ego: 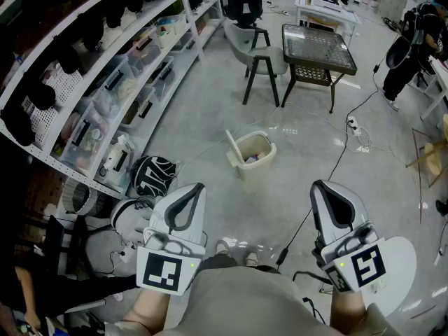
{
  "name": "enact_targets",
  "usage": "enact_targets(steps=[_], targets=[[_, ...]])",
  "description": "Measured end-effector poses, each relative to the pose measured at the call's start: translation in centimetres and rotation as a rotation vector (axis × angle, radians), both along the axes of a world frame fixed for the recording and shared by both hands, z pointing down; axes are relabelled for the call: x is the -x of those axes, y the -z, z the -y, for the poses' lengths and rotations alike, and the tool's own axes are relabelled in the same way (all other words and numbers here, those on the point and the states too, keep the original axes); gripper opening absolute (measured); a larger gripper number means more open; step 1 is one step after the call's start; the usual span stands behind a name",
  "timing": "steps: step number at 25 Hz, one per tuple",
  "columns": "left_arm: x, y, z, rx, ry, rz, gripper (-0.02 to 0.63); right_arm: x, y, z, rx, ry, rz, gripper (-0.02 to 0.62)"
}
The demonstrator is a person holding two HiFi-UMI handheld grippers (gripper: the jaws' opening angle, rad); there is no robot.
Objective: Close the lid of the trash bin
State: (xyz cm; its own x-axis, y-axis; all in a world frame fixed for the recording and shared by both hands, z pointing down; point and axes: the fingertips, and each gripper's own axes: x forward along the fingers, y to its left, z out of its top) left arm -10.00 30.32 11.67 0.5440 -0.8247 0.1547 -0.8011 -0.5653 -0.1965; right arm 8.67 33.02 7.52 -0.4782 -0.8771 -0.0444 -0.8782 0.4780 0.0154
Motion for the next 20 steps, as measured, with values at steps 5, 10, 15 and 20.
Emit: enact_targets(steps=[5, 10, 15, 20], targets=[[-0.3, -0.5, 0.6, 0.013, -0.004, -0.01, 0.002, -1.3, -1.0, 0.4, 0.027, -0.048, -0.001, 0.003], [-0.8, -0.5, 0.8, 0.015, -0.018, -0.006, 0.003, -1.7, -1.8, 0.7, 0.054, -0.058, -0.023, 0.003], [-0.9, -1.2, 1.1, 0.025, -0.007, -0.007, 0.003, -1.6, -2.6, 0.9, 0.07, -0.035, -0.033, 0.003], [-0.1, -2.2, 2.1, 0.044, 0.013, -0.013, 0.003, -1.1, -3.8, 2.2, 0.099, -0.017, -0.039, 0.003]])
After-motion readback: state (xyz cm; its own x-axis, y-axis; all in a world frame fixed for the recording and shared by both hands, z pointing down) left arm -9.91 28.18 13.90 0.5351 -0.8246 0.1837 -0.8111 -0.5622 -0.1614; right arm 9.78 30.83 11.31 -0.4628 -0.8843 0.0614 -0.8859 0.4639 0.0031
